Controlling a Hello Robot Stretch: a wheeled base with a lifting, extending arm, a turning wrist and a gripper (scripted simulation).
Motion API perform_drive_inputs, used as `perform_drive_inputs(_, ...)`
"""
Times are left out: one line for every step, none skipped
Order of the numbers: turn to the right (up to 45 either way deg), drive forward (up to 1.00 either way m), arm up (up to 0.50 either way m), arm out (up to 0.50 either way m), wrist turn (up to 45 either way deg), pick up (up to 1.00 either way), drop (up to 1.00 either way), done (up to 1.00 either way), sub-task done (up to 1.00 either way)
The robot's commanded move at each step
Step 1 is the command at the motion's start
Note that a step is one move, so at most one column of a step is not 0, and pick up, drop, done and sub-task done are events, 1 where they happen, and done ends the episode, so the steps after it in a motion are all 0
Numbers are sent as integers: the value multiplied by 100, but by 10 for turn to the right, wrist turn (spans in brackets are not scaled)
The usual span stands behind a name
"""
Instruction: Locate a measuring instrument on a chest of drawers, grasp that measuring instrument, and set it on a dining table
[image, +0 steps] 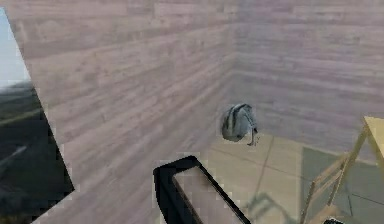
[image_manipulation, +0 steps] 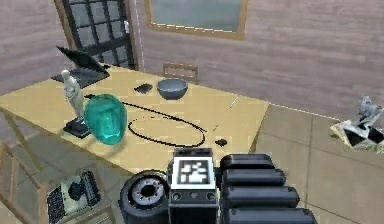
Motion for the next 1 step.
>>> perform_drive_inputs(30,0,0,0,0,0,0,0,0)
